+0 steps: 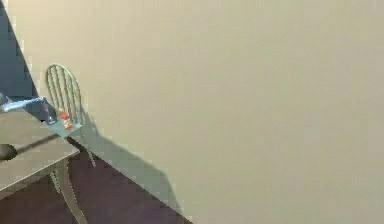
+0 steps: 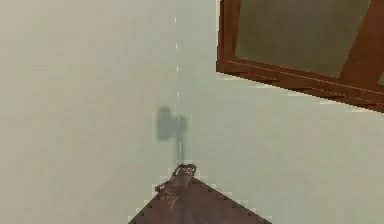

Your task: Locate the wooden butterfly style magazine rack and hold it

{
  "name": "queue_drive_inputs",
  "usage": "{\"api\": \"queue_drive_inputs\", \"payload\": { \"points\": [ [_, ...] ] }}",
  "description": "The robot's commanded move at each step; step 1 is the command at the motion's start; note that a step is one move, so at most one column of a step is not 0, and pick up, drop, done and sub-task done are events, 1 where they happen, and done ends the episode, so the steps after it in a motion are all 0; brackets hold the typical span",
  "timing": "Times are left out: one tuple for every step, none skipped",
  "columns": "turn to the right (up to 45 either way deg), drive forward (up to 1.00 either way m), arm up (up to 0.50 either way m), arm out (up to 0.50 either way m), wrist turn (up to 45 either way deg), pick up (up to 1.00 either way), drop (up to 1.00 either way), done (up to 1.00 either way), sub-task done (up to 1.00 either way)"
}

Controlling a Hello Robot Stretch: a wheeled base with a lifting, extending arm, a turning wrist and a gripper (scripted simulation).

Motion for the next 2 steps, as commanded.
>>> {"api": "queue_drive_inputs", "payload": {
  "points": [
    [45.0, 0.00, 0.00, 0.00, 0.0, 0.00, 0.00, 0.00, 0.00],
    [15.0, 0.00, 0.00, 0.00, 0.0, 0.00, 0.00, 0.00, 0.00]
  ]
}}
